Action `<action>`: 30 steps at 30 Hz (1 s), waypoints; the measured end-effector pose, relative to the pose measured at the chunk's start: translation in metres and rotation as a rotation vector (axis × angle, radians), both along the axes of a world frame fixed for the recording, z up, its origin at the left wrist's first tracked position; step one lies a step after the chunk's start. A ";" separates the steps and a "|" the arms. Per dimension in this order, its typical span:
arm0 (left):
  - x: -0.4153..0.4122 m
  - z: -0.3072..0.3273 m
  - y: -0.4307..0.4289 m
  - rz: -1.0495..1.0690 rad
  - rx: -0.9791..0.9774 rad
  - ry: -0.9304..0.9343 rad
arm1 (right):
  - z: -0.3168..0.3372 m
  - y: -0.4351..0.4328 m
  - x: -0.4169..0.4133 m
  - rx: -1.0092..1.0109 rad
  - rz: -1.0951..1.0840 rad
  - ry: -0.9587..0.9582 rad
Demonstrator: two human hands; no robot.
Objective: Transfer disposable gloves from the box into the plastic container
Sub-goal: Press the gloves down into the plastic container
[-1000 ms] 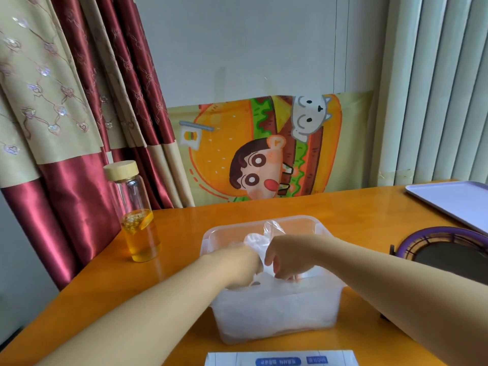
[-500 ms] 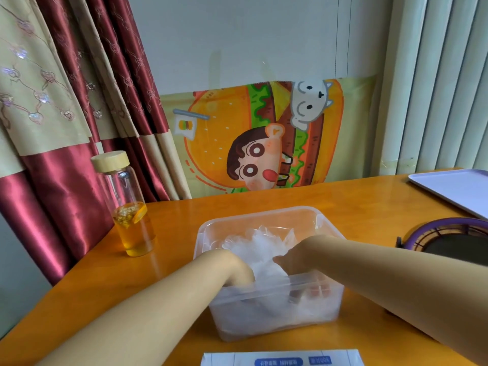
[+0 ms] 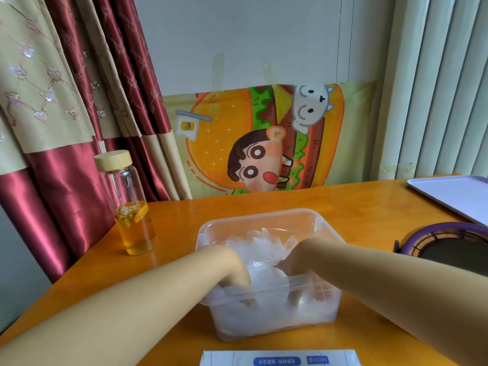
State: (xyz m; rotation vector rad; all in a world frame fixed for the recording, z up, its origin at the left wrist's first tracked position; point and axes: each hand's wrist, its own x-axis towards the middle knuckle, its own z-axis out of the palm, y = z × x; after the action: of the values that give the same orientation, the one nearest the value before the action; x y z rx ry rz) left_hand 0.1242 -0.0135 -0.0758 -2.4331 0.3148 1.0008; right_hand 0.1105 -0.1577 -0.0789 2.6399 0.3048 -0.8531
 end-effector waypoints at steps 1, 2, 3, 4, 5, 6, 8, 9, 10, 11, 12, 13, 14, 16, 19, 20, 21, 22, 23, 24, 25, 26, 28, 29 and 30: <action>0.002 -0.001 0.003 0.021 -0.045 0.040 | -0.003 -0.001 0.002 -0.021 -0.040 0.014; 0.001 0.001 0.006 0.029 -0.087 0.062 | 0.000 0.002 -0.001 -0.026 -0.088 0.049; 0.000 0.004 0.007 -0.017 -0.124 0.006 | 0.002 0.005 -0.006 0.020 -0.156 0.072; -0.002 0.007 0.008 -0.081 -0.131 -0.056 | 0.003 0.005 -0.007 0.022 -0.164 0.087; -0.006 0.013 0.010 -0.152 -0.108 -0.125 | 0.008 0.005 -0.009 0.050 -0.177 0.102; -0.013 0.020 0.008 -0.218 -0.065 -0.178 | 0.011 0.006 -0.011 0.063 -0.188 0.128; -0.014 0.020 0.009 -0.305 0.081 -0.242 | 0.012 0.006 -0.012 0.086 -0.223 0.129; -0.013 0.017 0.013 -0.317 0.168 -0.239 | 0.015 0.009 -0.017 0.086 -0.223 0.134; -0.012 0.013 0.017 -0.316 0.216 -0.236 | 0.013 0.010 -0.015 0.093 -0.218 0.114; -0.010 0.011 0.020 -0.311 0.214 -0.237 | 0.012 0.011 -0.014 0.102 -0.213 0.096; -0.009 0.009 0.023 -0.297 0.173 -0.256 | 0.012 0.012 -0.012 0.107 -0.197 0.082; -0.008 0.008 0.025 -0.289 0.134 -0.276 | 0.015 0.015 -0.013 0.106 -0.171 0.065; -0.008 0.007 0.027 -0.286 0.101 -0.293 | 0.019 0.016 -0.014 0.103 -0.129 0.037; -0.005 0.005 0.028 -0.269 0.102 -0.323 | 0.031 0.019 -0.017 0.079 -0.007 -0.087; -0.009 0.009 0.027 -0.240 0.089 -0.333 | 0.048 0.018 -0.020 0.129 0.112 -0.316; -0.013 0.013 0.027 -0.238 0.047 -0.337 | 0.054 0.017 -0.022 0.153 0.129 -0.390; -0.018 0.019 0.028 -0.237 -0.019 -0.348 | 0.061 0.017 -0.026 0.175 0.158 -0.470; -0.021 0.024 0.031 -0.232 -0.114 -0.365 | 0.067 0.015 -0.029 0.203 0.190 -0.552; -0.024 0.028 0.035 -0.213 -0.226 -0.381 | 0.072 0.013 -0.033 0.247 0.222 -0.632; -0.025 0.031 0.040 -0.186 -0.350 -0.396 | 0.077 0.011 -0.036 0.304 0.237 -0.696; -0.026 0.033 0.046 -0.162 -0.468 -0.413 | 0.081 0.009 -0.040 0.363 0.244 -0.744; -0.029 0.034 0.053 -0.145 -0.566 -0.434 | 0.081 0.007 -0.046 0.424 0.243 -0.770; -0.035 0.038 0.066 -0.115 -0.742 -0.474 | 0.081 0.005 -0.057 0.534 0.251 -0.768; -0.038 0.039 0.073 -0.090 -0.828 -0.475 | 0.079 0.006 -0.065 0.579 0.265 -0.737; -0.042 0.040 0.080 -0.065 -0.903 -0.476 | 0.077 0.007 -0.074 0.604 0.283 -0.697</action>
State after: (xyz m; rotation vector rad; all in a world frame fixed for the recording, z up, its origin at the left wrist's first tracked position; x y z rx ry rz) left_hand 0.0823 0.0662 -0.0359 -3.3117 0.7956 0.2045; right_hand 0.0362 -0.1506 -0.0016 3.0995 0.8093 0.3240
